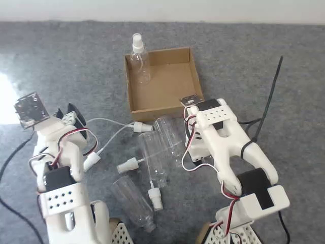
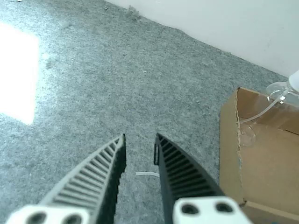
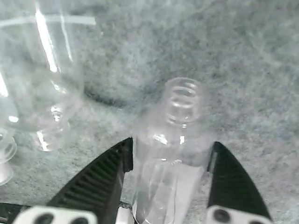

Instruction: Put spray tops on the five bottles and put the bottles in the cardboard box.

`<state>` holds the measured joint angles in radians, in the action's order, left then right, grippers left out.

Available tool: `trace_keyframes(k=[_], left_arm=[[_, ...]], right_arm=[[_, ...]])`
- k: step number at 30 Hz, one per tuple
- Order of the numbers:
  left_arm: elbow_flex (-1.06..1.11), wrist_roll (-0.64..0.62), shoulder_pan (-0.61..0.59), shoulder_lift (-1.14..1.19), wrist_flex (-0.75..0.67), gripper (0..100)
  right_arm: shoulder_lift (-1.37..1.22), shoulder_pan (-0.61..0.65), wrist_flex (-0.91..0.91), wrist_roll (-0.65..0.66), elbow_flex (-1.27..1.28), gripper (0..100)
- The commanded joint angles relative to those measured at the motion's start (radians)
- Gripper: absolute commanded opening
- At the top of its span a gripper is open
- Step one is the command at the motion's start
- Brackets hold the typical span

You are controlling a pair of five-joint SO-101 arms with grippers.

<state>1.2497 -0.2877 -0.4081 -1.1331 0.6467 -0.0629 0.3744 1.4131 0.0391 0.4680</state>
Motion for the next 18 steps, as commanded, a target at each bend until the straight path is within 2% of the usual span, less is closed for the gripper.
trace_keyframes(k=[1,6,18], left_arm=[[-0.008,-0.006,-0.005,-0.031,-0.029,9],[-0.008,-0.006,-0.005,-0.031,-0.029,9],[-0.008,-0.006,-0.005,-0.031,-0.029,9]], right_arm=[[0.007,-0.016,0.013,-0.009,-0.021,11.0],[0.021,-0.021,0.015,-0.009,-0.026,5.3],[0.288,-0.015,0.035,-0.009,-0.020,5.2]])
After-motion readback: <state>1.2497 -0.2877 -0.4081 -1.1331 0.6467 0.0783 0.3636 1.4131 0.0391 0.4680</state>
